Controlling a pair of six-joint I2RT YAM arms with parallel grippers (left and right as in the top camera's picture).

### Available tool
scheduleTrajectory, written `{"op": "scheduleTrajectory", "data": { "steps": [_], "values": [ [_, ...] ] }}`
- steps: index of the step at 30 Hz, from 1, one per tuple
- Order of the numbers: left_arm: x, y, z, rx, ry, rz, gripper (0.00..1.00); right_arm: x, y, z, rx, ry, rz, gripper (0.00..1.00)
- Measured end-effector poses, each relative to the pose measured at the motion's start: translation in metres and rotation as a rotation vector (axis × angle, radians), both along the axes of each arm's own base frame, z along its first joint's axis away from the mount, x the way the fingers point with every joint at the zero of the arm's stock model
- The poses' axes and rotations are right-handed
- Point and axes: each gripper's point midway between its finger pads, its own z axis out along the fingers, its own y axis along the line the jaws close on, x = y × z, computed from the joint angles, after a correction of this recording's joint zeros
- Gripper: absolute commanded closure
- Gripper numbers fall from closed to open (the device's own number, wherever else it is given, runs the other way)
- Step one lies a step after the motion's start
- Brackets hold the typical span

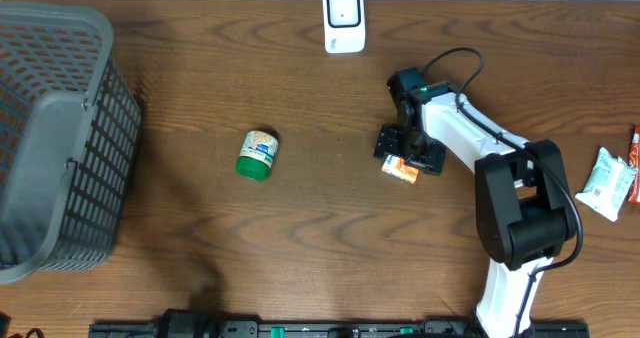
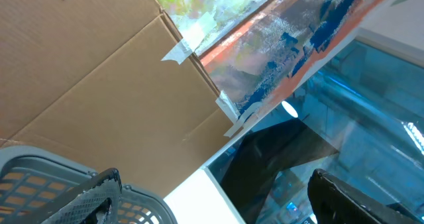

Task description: Scan the item barcode

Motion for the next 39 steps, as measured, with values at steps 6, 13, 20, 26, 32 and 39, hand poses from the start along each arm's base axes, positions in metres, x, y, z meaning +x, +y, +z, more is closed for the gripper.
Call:
{"op": "scheduleTrajectory", "data": {
  "steps": [6, 13, 20, 26, 32, 39],
  "values": [
    [0.0, 0.0, 0.0, 0.0, 0.0, 0.0, 0.1, 0.0, 0.0, 0.0, 0.0, 0.0, 0.0, 0.36],
    [0.0, 0.0, 0.0, 0.0, 0.001, 0.0, 0.1, 0.001, 0.0, 0.0, 0.001, -0.001, 0.003, 0.43],
    [0.0, 0.0, 0.0, 0.0, 0.001, 0.0, 0.1, 0.0, -0.003, 0.003, -0.023, 0.03, 0.031, 0.47],
    [0.0, 0.0, 0.0, 0.0, 0.002, 0.0, 0.1, 0.014, -0.009, 0.019, -0.086, 0.029, 0.093, 0.48],
    [0.0, 0.0, 0.0, 0.0, 0.002, 0.0, 0.1, 0.067, 0.005, 0.069, -0.062, -0.146, 0.157, 0.48],
    [0.0, 0.0, 0.0, 0.0, 0.002, 0.0, 0.1, 0.131, 0.027, 0.118, -0.024, -0.414, 0.277, 0.46]
  ]
}}
